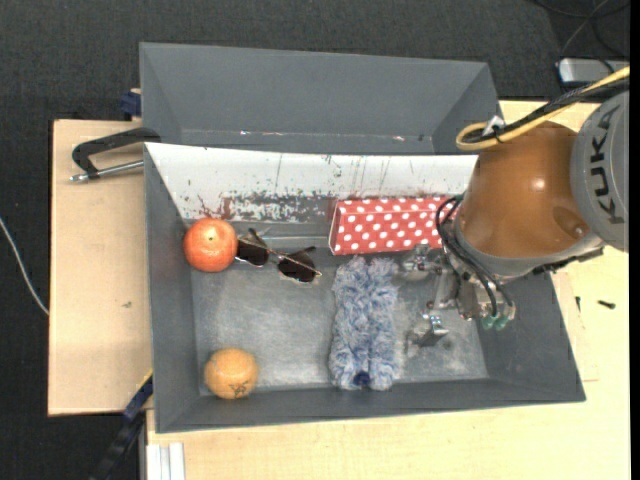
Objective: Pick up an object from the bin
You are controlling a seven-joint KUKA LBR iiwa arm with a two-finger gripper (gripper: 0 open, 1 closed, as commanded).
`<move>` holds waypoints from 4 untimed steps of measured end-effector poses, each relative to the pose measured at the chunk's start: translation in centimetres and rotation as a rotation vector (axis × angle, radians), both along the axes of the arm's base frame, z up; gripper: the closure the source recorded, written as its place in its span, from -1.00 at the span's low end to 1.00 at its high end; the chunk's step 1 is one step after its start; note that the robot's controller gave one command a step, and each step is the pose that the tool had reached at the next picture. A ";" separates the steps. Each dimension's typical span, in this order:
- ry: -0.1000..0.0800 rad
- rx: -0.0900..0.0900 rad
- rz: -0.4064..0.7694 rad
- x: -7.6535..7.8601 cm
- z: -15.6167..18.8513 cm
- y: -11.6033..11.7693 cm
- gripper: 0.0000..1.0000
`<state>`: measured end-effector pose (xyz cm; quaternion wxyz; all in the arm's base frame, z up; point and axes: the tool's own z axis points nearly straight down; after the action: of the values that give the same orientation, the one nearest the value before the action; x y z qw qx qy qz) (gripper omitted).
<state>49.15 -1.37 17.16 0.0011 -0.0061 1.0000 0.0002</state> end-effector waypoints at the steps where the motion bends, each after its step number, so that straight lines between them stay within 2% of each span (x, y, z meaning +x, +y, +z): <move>1: -0.002 0.000 0.313 0.1 -8.5 3.5 -1.00; 2: -0.001 0.000 0.670 1.4 -3.8 4.0 -1.00; 3: -0.001 0.000 0.705 1.0 -4.4 5.7 -1.00; 4: 0.000 -0.002 1.023 1.8 -9.1 6.6 -1.00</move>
Offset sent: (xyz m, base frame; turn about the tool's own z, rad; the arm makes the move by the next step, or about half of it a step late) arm 0.0198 0.0393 -0.0116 -0.7361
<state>50.92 5.24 8.04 0.0006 -0.4946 0.8691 0.0000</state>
